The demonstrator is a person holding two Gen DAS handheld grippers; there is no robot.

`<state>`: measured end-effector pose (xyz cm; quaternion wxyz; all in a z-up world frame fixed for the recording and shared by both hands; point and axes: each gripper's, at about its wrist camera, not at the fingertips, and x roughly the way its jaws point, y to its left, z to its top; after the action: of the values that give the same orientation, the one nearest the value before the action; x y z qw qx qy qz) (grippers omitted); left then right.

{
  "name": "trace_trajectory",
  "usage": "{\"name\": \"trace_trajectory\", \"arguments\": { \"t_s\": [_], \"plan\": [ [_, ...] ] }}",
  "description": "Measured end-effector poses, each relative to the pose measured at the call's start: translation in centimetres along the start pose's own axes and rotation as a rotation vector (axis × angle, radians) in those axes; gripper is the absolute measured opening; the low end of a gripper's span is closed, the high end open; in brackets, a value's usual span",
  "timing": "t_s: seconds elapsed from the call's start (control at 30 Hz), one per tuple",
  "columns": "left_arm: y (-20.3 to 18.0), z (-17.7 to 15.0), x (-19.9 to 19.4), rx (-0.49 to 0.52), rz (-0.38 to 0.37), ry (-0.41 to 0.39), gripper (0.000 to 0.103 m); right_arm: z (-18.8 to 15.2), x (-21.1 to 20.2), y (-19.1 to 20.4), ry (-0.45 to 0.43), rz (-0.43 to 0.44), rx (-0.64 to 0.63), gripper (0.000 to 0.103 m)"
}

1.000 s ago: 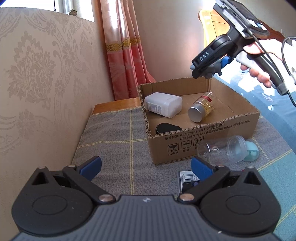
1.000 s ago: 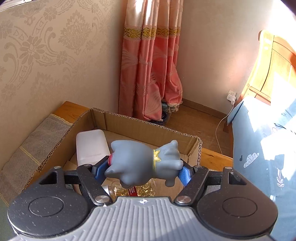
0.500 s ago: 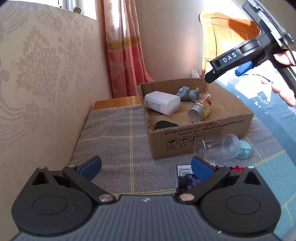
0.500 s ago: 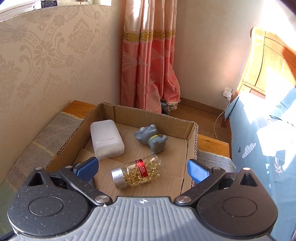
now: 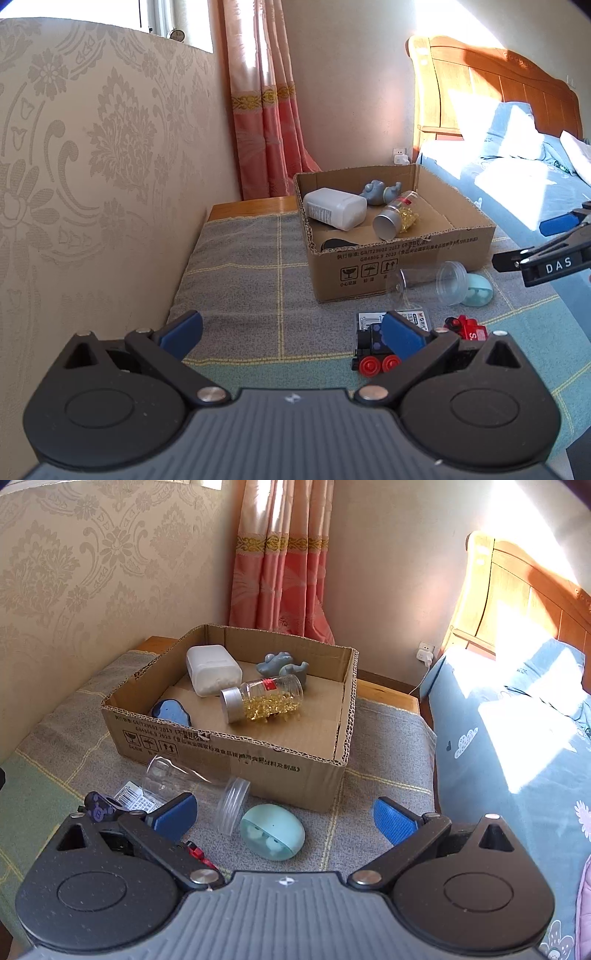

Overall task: Organize rigid objects
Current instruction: 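Move the left tool onto the black B toy train while the right tool approaches the red SL block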

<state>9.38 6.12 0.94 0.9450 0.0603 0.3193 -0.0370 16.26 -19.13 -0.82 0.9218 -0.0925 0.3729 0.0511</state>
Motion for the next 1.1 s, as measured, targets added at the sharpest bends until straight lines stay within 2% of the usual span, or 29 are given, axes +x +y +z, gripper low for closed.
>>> {"name": "trace_trajectory", "arguments": {
  "t_s": [0.13, 0.27, 0.4, 0.57, 0.67, 0.73, 0.9, 1.1],
  "plan": [
    [-0.4, -0.6, -0.2, -0.002, 0.010, 0.027, 0.102, -2.9, 0.9, -1.1, 0.018, 0.005, -0.014, 0.103],
    [-0.9, -1.1, -0.2, -0.014, -0.016, 0.061, 0.102, -5.6, 2.2, -2.4, 0.091, 0.009, -0.003, 0.103],
    [-2.1, -1.5, 0.5, 0.007, -0.031, 0.106, 0.102, -7.5, 2.2, -3.1, 0.118, 0.019, 0.008, 0.103],
    [-2.6, -2.1, 1.6, 0.013, -0.045, 0.134, 0.102, -7.3, 1.2, -2.2, 0.101, 0.129, 0.033, 0.103],
    [-2.4, -2.5, 2.4, -0.011, -0.050, 0.156, 0.102, -6.2, 1.3, -0.3, 0.078, 0.207, 0.009, 0.103],
    [-2.3, -2.6, 2.8, -0.015, -0.051, 0.169, 0.102, -5.5, 1.9, 1.2, 0.067, 0.228, -0.008, 0.103],
    [-1.9, -2.5, 3.2, -0.016, -0.050, 0.175, 0.102, -4.1, 4.6, 4.0, 0.074, 0.242, 0.013, 0.103],
    [-2.0, -2.3, 4.1, -0.008, -0.069, 0.184, 0.102, -4.5, 6.5, 4.5, 0.100, 0.145, 0.014, 0.103]
  ]
}}
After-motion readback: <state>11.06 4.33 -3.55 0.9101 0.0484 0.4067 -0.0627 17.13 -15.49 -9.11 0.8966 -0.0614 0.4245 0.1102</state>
